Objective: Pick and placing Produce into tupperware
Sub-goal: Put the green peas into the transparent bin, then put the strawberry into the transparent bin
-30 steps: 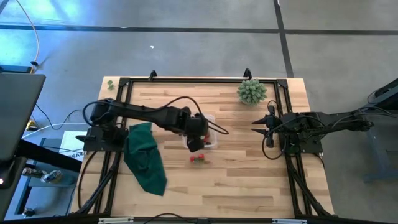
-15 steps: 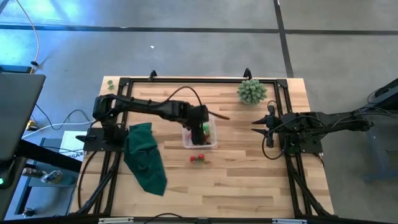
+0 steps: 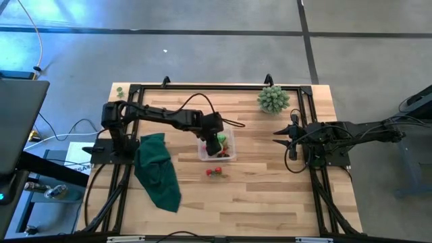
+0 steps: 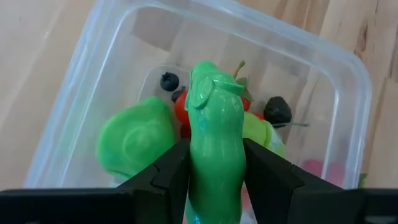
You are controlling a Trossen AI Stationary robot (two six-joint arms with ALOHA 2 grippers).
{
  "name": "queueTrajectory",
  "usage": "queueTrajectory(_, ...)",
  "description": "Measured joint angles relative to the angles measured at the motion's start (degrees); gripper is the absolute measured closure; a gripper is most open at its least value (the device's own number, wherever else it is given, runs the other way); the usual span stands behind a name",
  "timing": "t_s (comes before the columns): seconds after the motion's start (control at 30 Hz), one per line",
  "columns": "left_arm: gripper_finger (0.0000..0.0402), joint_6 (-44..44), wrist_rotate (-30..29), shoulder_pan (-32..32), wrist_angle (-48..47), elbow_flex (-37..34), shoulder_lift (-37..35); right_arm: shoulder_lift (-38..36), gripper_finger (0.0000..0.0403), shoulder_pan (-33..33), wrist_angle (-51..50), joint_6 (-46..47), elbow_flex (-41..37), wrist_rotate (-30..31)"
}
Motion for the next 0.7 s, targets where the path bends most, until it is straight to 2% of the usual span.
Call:
queueTrajectory(0.3,0.0271,1.3,-1.47,0.08,0.46,-0.02,0.0,0.0,0.0279,-0.01,0.0,0.0,0.0,0.0)
queueTrajectory(0.7,0.018,3.02,-1.42,0.08,-0.01,-0.02,0.0,0.0,0.0279,-0.01,-0.01,0.0,0.0,0.0)
